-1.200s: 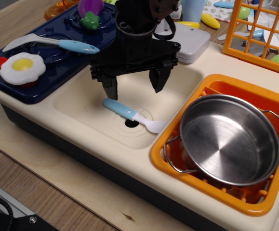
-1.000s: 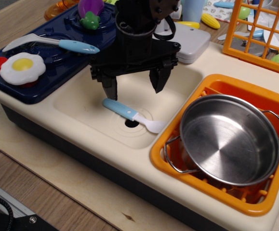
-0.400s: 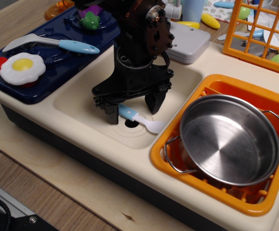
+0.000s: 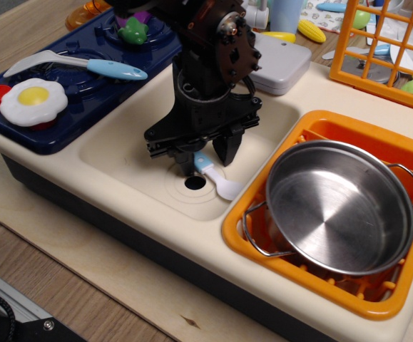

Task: Put spoon into pan

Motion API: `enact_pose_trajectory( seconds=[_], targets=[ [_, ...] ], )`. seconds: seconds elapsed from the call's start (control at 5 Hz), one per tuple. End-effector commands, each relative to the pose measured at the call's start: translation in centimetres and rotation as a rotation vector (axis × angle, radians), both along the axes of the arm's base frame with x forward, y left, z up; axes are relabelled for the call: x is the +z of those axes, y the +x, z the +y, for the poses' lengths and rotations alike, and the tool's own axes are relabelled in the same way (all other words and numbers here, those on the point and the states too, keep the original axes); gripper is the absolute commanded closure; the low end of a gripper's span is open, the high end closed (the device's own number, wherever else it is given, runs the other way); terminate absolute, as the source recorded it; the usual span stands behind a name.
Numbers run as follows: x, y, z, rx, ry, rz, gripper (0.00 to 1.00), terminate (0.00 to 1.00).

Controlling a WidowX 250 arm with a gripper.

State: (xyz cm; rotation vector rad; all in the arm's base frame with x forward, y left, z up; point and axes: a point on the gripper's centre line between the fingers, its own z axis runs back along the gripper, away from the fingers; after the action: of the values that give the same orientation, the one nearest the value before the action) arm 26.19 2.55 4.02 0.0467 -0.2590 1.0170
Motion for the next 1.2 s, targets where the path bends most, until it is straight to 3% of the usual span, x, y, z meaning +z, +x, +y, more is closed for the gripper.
enact_pose_trajectory(
  seconds=[0.0,0.2,0.6,0.8,1.0],
  targets=[
    [-2.7,-0.8,1.2,0.019,0.003,0.081,1.0,0.0],
    [-0.8,-0.8,1.7,0.025,0.048,0.122,1.0,0.0],
    [4.2,-1.3,4.1,-0.018,0.239,0.133,1.0,0.0],
    [5.3,-1.4,3.9,-0.008,0.237,0.144,1.0,0.0],
    [6.9,-1.7,3.2,-0.015,0.278,0.144,1.0,0.0]
  ],
)
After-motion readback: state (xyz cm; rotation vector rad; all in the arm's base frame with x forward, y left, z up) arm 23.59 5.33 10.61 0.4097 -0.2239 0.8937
